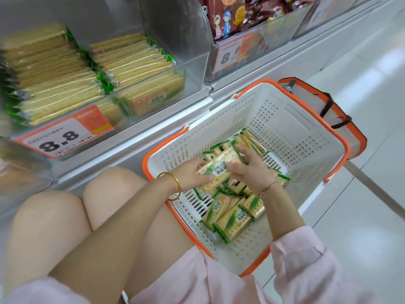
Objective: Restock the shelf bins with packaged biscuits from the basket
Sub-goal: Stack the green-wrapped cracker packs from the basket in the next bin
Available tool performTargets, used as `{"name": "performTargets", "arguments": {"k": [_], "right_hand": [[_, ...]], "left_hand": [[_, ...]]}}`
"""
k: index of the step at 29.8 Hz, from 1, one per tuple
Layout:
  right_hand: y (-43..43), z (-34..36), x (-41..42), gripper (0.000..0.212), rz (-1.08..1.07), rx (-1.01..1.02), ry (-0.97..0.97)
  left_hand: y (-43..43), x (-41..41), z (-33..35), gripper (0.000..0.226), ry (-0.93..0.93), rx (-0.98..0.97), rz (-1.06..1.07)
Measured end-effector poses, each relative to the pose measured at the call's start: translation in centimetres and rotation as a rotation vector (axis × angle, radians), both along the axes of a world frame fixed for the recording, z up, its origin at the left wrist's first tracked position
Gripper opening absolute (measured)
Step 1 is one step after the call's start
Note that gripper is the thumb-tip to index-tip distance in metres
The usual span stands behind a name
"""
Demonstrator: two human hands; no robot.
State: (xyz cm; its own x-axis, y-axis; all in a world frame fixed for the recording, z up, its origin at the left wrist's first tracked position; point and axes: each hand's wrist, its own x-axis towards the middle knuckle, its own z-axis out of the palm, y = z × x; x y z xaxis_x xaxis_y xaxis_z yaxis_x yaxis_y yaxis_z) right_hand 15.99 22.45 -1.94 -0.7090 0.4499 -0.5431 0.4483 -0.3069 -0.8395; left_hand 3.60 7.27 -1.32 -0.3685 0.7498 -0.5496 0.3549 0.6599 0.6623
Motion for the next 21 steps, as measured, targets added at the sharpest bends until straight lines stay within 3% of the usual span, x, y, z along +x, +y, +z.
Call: {"name": "performTargets", "arguments": {"k": [3, 6, 8, 10, 12, 15, 18, 21], "right_hand": [[0.3, -1.1, -0.9, 0.035, -0.063, -0.002, -0.008], [1.8, -4.1, -1.5, 0.044, 0.130, 0.727, -0.443], [2.1, -6.5, -1.5, 0.064, 0.445, 0.981, -0.636], [1.7, -8.2, -1.0, 0.063, 0.732, 1.052, -0.750], [1.6, -9.1, -0.2, 0.060, 0.817, 1.094, -0.815], [2.0, -9.4, 0.6, 0.046, 0.721, 1.197, -0.785], [2.6, -7.7, 0.5, 0.029, 0.703, 1.261, -0.716], [3.2, -3.7, -0.1, 0.007, 0.583, 1.164, -0.585]], "left_hand": [[-0.1, -0.4, -0.3, 0.028, -0.047, 0.024, 0.069], [-0.3, -0.9, -0.8, 0.028, -0.022, -0.001, 0.082], [-0.2, -1.0, -0.9, 0.025, -0.004, -0.020, 0.067], [-0.2, -1.1, -0.9, 0.026, -0.007, -0.028, 0.069], [-0.3, -1.0, -0.7, 0.039, -0.022, -0.019, 0.098], [-0.4, -0.9, -0.4, 0.049, -0.052, -0.005, 0.147], [-0.1, -0.7, 0.4, 0.032, -0.098, 0.038, 0.198], [0.1, -0.8, 1.1, 0.019, -0.094, 0.102, 0.304]]}}
